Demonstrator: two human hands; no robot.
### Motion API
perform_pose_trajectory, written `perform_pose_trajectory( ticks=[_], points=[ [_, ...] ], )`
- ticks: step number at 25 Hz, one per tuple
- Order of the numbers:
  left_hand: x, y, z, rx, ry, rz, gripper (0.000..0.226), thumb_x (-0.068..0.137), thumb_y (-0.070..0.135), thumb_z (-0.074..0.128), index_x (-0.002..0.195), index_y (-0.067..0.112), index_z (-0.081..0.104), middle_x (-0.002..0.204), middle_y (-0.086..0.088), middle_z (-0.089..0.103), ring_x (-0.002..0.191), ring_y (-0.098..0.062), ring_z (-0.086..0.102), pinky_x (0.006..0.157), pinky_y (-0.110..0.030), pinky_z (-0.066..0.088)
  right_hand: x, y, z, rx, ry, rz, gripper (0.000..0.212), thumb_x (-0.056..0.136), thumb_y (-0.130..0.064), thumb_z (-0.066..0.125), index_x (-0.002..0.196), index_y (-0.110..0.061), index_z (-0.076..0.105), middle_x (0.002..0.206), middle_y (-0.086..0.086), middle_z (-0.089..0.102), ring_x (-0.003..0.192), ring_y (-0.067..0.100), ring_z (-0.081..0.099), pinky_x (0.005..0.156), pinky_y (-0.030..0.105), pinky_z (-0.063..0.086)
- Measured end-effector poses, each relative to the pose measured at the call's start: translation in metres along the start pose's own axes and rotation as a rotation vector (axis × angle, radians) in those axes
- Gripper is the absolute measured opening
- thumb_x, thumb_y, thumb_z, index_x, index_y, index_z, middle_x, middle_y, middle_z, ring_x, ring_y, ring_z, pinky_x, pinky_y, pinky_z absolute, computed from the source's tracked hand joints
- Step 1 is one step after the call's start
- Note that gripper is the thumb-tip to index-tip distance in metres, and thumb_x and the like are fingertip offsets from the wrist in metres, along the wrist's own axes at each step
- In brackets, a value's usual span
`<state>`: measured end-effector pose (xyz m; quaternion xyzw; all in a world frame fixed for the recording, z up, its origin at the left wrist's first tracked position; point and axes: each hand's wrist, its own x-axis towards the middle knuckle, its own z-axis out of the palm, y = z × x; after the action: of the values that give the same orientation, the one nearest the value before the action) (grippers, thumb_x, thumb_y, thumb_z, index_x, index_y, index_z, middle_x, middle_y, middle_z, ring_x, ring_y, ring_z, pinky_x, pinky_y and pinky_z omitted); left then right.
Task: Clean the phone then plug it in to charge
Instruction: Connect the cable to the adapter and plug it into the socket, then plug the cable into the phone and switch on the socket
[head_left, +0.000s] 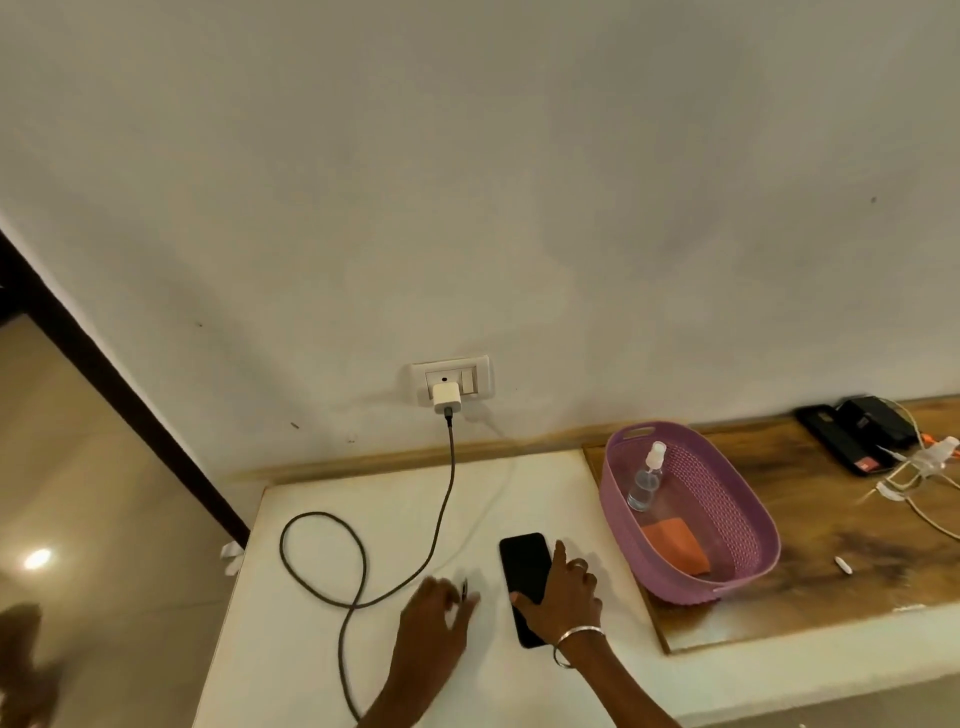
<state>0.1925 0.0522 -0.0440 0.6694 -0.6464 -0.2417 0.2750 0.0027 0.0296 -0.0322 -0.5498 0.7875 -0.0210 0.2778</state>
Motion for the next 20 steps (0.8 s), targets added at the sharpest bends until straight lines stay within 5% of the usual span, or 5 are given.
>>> perform_pose_trajectory(
  ticks=[2, 7, 11, 17, 20],
  points=[
    [-0.016, -0.015, 0.008, 0.15, -0.178, -0.045, 0.032, 0.086, 0.057, 0.058, 0.099, 0.03, 0.05, 0.094, 0.013, 0.045, 0.088, -0.005, 0.05, 0.079, -0.019, 0.039, -0.005, -0.001, 0.005, -0.043, 0.008, 0.038, 0.115, 0.074, -0.066, 0.063, 0.153, -0.012, -0.001, 0.149, 0.015, 0.025, 0.132, 0.034, 0.034, 0.102, 0.045, 0.042],
    [-0.017, 0.008, 0.016, 0.224, -0.286, -0.095, 0.012, 0.098, 0.026, 0.043, 0.106, 0.022, 0.05, 0.109, 0.005, 0.054, 0.11, -0.012, 0.057, 0.09, -0.02, 0.043, -0.008, -0.013, 0.012, -0.063, 0.015, 0.113, 0.109, 0.074, -0.055, 0.07, 0.15, -0.006, 0.009, 0.149, 0.011, 0.024, 0.131, 0.031, 0.034, 0.101, 0.046, 0.043],
    [-0.009, 0.02, 0.009, 0.087, -0.222, -0.228, 0.007, 0.098, 0.019, 0.045, 0.093, 0.022, 0.041, 0.098, 0.005, 0.053, 0.099, -0.013, 0.059, 0.08, -0.02, 0.041, -0.003, -0.017, 0.01, 0.025, -0.034, 0.211, 0.113, 0.063, -0.049, 0.079, 0.147, -0.01, 0.013, 0.147, 0.01, 0.023, 0.13, 0.032, 0.035, 0.101, 0.048, 0.043],
    [-0.006, 0.023, 0.003, -0.197, -0.14, -0.373, 0.018, 0.094, 0.003, 0.052, 0.106, 0.01, 0.064, 0.088, -0.01, 0.071, 0.081, -0.025, 0.067, 0.081, -0.029, 0.052, -0.005, -0.011, 0.019, 0.125, -0.092, 0.192, 0.128, 0.062, -0.051, 0.08, 0.151, -0.009, -0.003, 0.144, 0.01, 0.035, 0.125, 0.03, 0.049, 0.105, 0.043, 0.043],
    [-0.007, 0.032, -0.003, -0.289, -0.095, -0.438, 0.025, 0.092, 0.004, 0.054, 0.106, 0.015, 0.071, 0.076, -0.001, 0.067, 0.076, -0.021, 0.064, 0.076, -0.025, 0.049, -0.013, -0.006, 0.012, 0.223, -0.126, 0.177, 0.126, 0.056, -0.047, 0.081, 0.148, -0.009, 0.004, 0.137, 0.01, 0.044, 0.12, 0.029, 0.055, 0.1, 0.037, 0.048]
  ],
)
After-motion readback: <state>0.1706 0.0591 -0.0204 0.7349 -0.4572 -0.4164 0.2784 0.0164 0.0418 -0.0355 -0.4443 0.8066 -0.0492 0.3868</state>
